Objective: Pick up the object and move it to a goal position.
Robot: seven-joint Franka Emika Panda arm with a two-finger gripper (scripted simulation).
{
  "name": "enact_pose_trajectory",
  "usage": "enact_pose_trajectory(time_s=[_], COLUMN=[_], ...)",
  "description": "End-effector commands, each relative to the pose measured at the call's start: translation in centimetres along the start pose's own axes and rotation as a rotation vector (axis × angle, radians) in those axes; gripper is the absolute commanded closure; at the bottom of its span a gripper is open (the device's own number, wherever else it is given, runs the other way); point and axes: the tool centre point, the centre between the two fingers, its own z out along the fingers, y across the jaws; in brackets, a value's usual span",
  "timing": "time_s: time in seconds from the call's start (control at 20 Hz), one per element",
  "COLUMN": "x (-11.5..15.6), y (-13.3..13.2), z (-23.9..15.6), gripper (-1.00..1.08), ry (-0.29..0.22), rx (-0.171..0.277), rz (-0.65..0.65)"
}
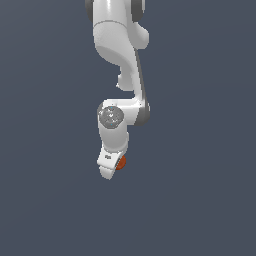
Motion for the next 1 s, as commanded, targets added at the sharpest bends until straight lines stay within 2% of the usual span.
enact_pose_trajectory(time_s=[0.0,0.25,0.95], x=[-1.2,-4.5,-16.1], y=[-0.3,-1.6,-5.9], z=[-1.0,-3.4,-12.0], gripper=[1.08,1.08,1.08], ry=[0.000,0.000,0.001], rx=[-0.003,-0.003,-0.004], rz=[0.001,0.001,0.001])
